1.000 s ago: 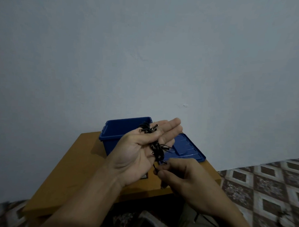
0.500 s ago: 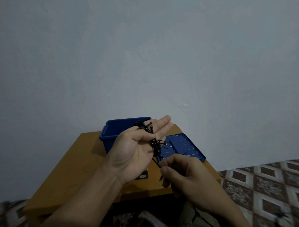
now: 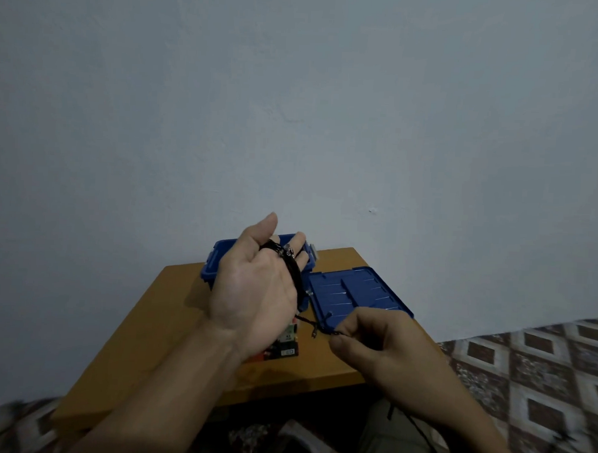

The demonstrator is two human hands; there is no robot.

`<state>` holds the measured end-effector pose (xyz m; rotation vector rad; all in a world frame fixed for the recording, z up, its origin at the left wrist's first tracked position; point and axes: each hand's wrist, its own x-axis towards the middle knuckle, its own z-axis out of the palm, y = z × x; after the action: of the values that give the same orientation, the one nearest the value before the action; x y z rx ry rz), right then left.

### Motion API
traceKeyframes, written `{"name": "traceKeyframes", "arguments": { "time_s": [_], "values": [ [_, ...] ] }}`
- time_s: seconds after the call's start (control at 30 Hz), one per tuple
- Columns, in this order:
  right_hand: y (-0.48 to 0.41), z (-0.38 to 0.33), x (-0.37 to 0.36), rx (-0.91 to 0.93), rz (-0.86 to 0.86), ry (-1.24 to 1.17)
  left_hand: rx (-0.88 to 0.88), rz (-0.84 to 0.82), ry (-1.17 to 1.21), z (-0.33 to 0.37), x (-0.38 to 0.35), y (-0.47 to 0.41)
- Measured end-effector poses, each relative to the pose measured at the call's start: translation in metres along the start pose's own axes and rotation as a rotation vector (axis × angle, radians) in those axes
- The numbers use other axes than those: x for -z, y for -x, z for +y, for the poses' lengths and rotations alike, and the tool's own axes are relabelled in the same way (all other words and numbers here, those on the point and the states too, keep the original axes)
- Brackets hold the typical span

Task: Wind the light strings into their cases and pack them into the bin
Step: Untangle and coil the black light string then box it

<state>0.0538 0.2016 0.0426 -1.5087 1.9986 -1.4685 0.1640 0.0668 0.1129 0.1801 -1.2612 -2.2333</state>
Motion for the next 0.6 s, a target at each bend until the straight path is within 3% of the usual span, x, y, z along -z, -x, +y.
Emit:
{"name": "traceKeyframes", "arguments": {
  "time_s": [0.33,0.6],
  "values": [
    [0.001,0.001,0.003,0.088,0.169,-0.254,0.190,-0.114,-0.217,-0.012,0.010,-0.002],
    [0.006,-0.001,0.012,0.188,0.032,-0.531,0.373,-0.231,-0.540,-0.015,0.018,-0.004]
  ]
}}
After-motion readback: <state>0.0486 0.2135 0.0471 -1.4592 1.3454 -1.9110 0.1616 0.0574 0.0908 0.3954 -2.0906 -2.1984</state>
